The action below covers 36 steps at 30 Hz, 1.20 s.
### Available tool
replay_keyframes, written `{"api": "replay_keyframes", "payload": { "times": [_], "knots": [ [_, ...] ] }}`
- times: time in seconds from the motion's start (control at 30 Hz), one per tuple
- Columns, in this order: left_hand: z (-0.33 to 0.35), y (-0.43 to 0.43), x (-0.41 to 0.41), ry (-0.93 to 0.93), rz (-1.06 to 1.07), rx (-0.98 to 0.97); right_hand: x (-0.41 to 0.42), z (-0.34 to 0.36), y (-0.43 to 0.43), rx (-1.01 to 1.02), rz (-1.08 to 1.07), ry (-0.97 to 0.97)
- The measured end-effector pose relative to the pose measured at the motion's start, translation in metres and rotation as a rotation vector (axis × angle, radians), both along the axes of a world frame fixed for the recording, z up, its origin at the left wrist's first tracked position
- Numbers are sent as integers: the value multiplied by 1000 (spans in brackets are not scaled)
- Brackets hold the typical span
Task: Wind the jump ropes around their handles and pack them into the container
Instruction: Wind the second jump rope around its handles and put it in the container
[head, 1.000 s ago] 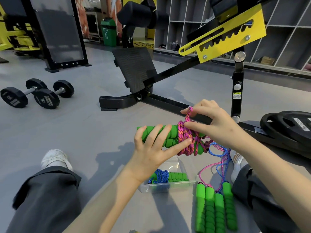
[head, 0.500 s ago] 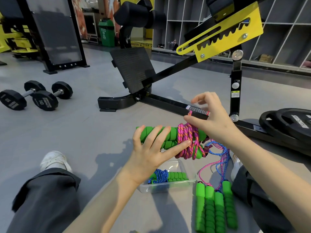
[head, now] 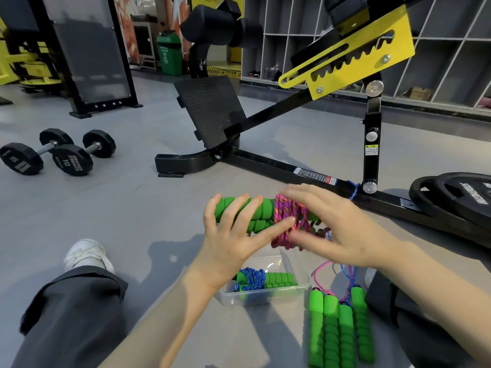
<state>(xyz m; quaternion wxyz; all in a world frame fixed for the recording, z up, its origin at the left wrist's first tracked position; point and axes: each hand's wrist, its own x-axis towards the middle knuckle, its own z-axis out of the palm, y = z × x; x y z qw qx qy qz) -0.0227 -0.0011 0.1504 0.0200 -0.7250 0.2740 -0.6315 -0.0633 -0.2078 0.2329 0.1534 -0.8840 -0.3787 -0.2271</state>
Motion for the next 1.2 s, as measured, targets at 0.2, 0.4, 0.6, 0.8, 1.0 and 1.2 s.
{"api": "replay_keyframes", "payload": {
  "times": [0.2, 0.4, 0.6, 0.8, 1.0, 1.2],
  "knots": [
    [-1, 4, 1, -12, 6, 36, 6, -19, -12, -221, -8, -79],
    [-4, 3, -4, 7, -34, 53, 9, -36, -16, -172, 49, -244],
    [-8, 1, -6, 26, -62, 65, 18, -39, -26, -218, 157, -324],
    [-19, 0, -1, 61, -87, 89, 26, -51, -39, -394, 185, -408],
    [-46, -2, 12, 178, -106, 155, 50, -85, -45, -487, 220, -344],
    [-80, -1, 44, 358, -61, 288, 87, -133, -46, -474, 200, -182]
  ]
}}
